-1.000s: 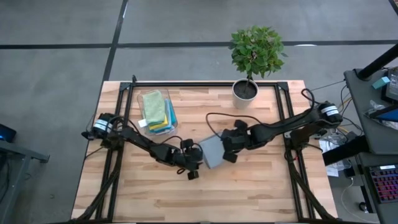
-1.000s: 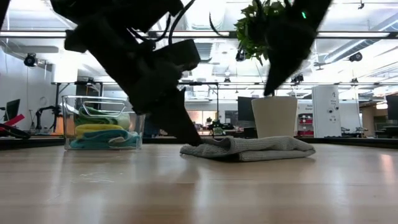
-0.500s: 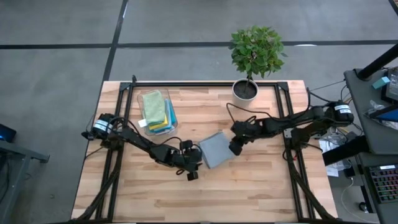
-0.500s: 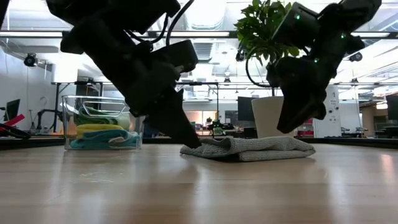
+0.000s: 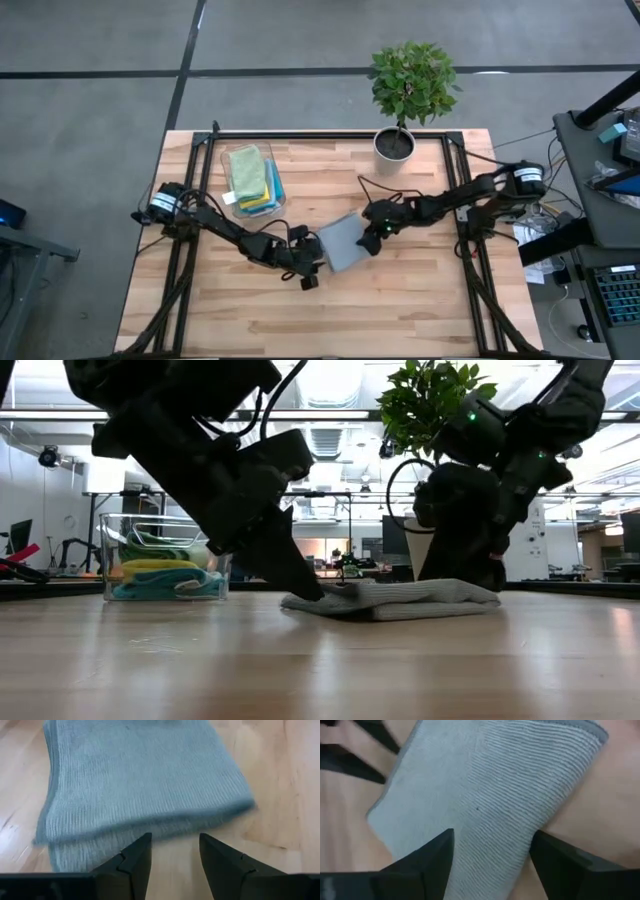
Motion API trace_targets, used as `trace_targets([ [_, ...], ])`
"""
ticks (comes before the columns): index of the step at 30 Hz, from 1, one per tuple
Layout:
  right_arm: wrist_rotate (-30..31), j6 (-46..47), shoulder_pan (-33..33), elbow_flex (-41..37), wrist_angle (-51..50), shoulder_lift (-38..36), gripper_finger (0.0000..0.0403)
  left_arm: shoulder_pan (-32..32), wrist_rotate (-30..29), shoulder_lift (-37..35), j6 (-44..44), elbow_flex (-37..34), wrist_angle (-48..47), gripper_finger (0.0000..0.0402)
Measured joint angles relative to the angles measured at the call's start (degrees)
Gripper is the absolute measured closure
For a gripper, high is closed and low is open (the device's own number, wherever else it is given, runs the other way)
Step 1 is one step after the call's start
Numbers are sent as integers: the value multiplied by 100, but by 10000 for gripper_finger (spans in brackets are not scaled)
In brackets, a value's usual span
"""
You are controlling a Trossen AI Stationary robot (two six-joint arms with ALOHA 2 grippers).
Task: Fold microfiber towels
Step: Fold the gray microfiber cloth
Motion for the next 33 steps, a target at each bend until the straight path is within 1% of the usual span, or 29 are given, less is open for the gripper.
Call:
trace_targets([
  [2, -193, 11, 7, -15, 307, 99, 167, 0, 0, 0, -49, -15, -1, 252],
  [5, -238, 37, 9, -20, 525, 139, 204, 0, 0, 0, -57, -19, 1, 252],
  [13, -189, 41, 9, -20, 679, 30, 358, 0, 17, 0, -54, -28, -65, 252],
  [14, -188, 39, 9, -20, 668, 14, 376, -1, 36, 0, -54, -28, -95, 252],
  [15, -188, 37, 9, -20, 620, -15, 384, -7, 44, 0, -64, -27, -162, 252],
  [19, -186, 78, 9, -17, 316, -299, 390, -39, 85, 0, -80, -26, -363, 252],
  [23, -40, 99, 7, 4, -320, -703, 391, -40, 89, 8, -76, -26, -339, 252],
  [27, 475, 26, 9, 375, -1771, -1073, 392, -9, -129, 126, -76, -24, -199, 252],
  [30, 879, -62, 16, 817, -2957, -1174, 392, 41, -246, 298, -50, -21, 216, 252],
  [33, 1219, -142, 61, 1273, -3840, -1136, 392, 95, -277, 500, 93, -25, 896, 252],
])
